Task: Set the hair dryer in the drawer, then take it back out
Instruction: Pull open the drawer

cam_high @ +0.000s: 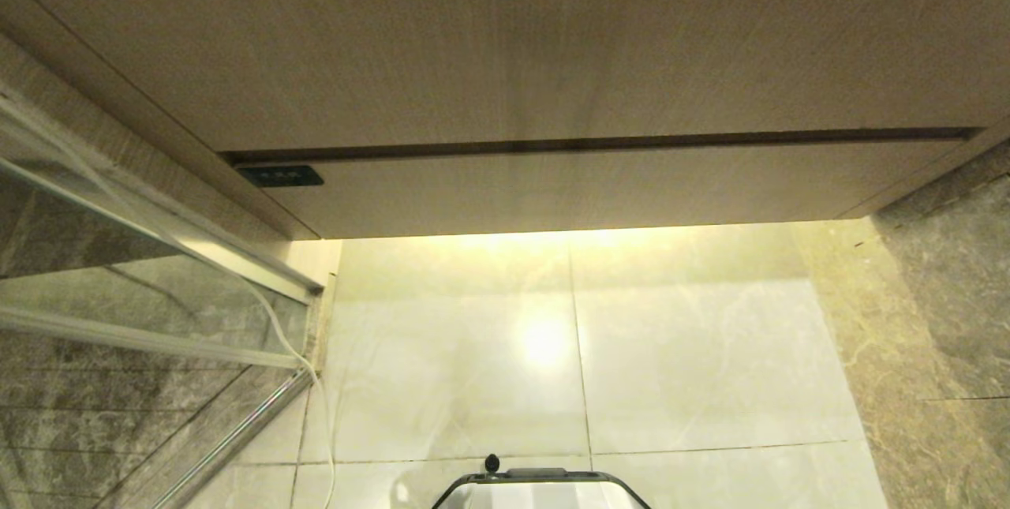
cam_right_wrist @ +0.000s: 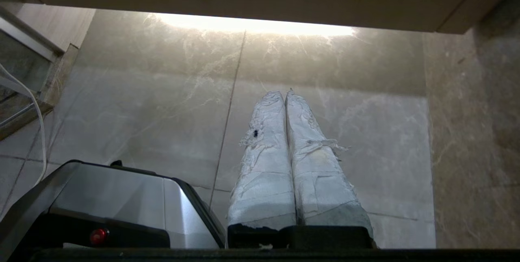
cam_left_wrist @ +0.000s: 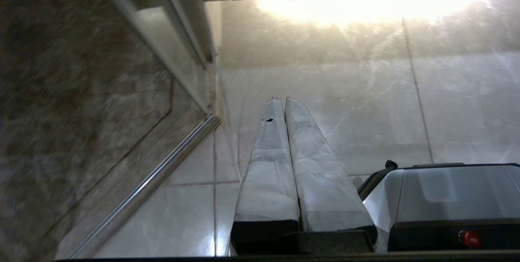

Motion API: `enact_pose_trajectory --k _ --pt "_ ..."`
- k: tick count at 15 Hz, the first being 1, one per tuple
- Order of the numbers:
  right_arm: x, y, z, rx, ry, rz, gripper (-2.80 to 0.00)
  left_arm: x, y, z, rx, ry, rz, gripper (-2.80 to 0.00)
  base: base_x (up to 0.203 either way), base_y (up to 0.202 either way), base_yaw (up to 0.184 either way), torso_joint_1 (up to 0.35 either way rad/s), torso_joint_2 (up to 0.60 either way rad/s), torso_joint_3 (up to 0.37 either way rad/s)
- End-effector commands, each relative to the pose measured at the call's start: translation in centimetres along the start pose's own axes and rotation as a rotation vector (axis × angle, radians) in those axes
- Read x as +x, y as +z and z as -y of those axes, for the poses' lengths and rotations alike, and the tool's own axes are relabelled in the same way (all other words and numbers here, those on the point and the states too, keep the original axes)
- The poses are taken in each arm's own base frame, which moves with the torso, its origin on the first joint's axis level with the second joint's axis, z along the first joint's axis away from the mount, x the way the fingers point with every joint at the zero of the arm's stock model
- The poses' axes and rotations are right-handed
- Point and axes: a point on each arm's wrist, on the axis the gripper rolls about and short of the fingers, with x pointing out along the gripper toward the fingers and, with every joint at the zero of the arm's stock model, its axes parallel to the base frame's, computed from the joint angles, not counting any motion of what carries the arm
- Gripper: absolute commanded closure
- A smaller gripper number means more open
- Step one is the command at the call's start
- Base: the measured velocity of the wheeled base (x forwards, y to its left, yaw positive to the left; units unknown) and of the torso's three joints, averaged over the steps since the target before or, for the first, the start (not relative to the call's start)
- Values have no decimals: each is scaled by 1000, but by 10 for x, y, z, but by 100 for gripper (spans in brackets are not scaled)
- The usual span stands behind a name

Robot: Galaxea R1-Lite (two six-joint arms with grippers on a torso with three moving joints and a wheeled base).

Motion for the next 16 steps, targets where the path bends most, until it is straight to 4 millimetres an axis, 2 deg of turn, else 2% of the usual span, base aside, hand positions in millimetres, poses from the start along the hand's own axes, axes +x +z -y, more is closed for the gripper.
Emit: enact_pose_trajectory --k 1,3,14,15,16 --pt "-1 -12 -1 -1 1 -1 0 0 0 0 0 1 -1 0 3 -7 130 2 3 1" --pt "-1 -12 -1 0 1 -1 0 0 0 0 0 1 1 0 -1 -3 100 2 2 4" --pt "-1 -12 -1 -21 0 -3 0 0 0 0 0 1 2 0 0 0 0 0 0 0" --pt "-2 -8 -1 -28 3 8 0 0 0 0 0 0 1 0 0 0 0 0 0 0" --pt "-5 5 0 -33 2 51 0 0 0 0 0 1 1 0 0 0 0 0 0 0"
